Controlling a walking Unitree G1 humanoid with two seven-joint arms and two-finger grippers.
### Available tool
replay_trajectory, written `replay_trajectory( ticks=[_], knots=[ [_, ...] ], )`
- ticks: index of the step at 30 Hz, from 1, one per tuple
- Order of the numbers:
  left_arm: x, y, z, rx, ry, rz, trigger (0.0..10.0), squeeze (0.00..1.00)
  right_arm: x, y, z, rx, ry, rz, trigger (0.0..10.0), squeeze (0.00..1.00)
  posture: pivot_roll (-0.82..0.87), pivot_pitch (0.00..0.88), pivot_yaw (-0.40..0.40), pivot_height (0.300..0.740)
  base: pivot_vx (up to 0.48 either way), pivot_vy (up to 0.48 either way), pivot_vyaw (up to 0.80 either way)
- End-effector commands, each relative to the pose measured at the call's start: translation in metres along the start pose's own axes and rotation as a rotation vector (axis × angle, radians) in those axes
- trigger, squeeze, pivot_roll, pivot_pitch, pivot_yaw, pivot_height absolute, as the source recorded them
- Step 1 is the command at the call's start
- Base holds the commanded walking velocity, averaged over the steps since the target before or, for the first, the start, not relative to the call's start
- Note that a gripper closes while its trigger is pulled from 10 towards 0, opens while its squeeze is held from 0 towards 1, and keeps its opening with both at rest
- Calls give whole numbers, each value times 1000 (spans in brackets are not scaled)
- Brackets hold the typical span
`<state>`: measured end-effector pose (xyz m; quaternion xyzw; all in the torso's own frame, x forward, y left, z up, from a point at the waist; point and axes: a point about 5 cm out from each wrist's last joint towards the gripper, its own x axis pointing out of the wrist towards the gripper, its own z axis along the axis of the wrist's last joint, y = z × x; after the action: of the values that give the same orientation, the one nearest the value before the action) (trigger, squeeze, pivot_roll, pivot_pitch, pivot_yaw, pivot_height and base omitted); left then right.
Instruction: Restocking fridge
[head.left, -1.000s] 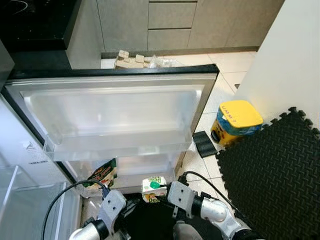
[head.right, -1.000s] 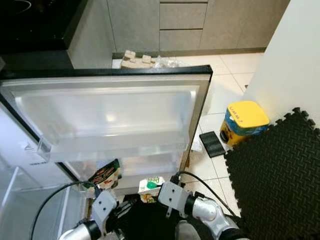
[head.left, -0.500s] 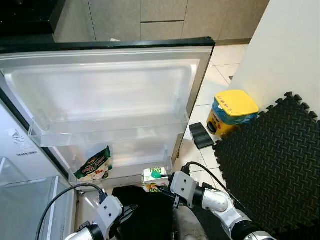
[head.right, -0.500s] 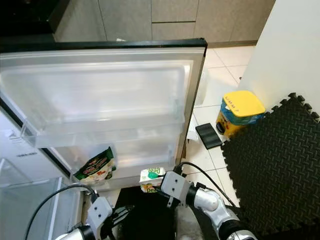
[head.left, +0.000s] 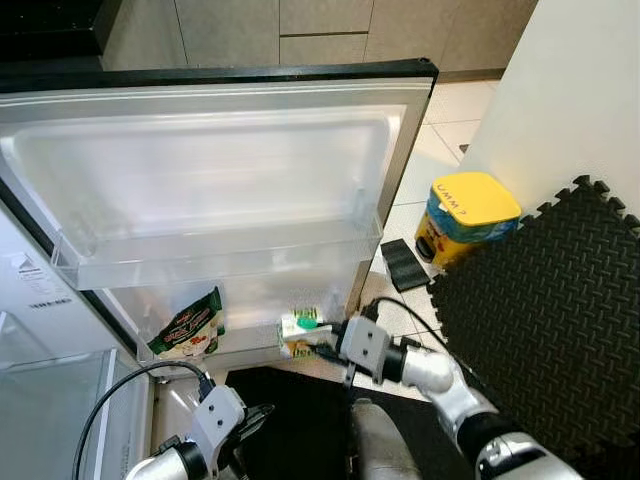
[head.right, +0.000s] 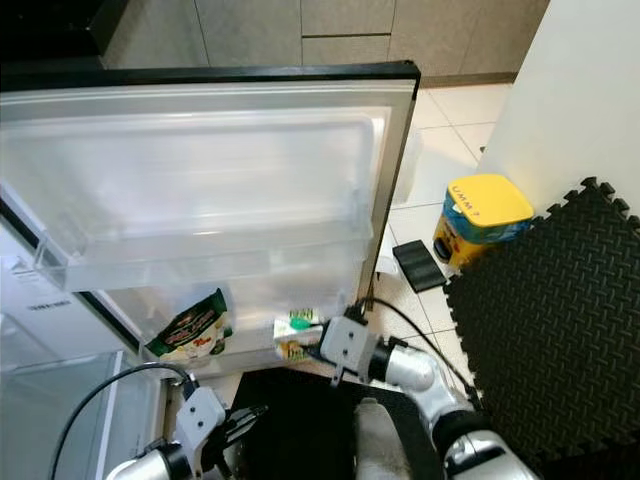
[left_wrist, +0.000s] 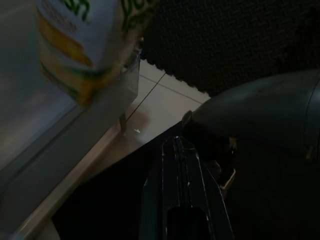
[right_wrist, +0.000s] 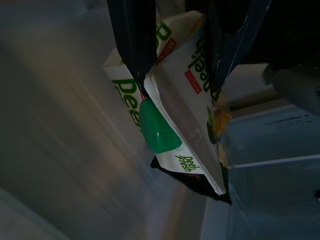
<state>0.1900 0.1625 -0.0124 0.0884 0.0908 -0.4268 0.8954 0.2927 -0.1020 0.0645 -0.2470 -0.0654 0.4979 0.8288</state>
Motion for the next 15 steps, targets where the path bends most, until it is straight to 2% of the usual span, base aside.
replay_trajectory(
  ticks=[1, 11, 15],
  knots=[
    [-10, -1, -5, 15, 29, -6, 10000, 0, -1, -4, 4, -20, -35, -16, 10000, 0, -64, 157, -44, 628, 0, 0, 0],
    [-11, -2, 7, 51, -27, -13, 10000, 0, 5, -12, 9, -56, -40, -23, 10000, 0, -42, 169, -44, 628, 0, 0, 0],
    [-8, 0, 23, 80, -84, -24, 10000, 0, 9, -22, 13, -85, -29, -40, 10000, 0, -22, 182, -43, 628, 0, 0, 0]
  ],
)
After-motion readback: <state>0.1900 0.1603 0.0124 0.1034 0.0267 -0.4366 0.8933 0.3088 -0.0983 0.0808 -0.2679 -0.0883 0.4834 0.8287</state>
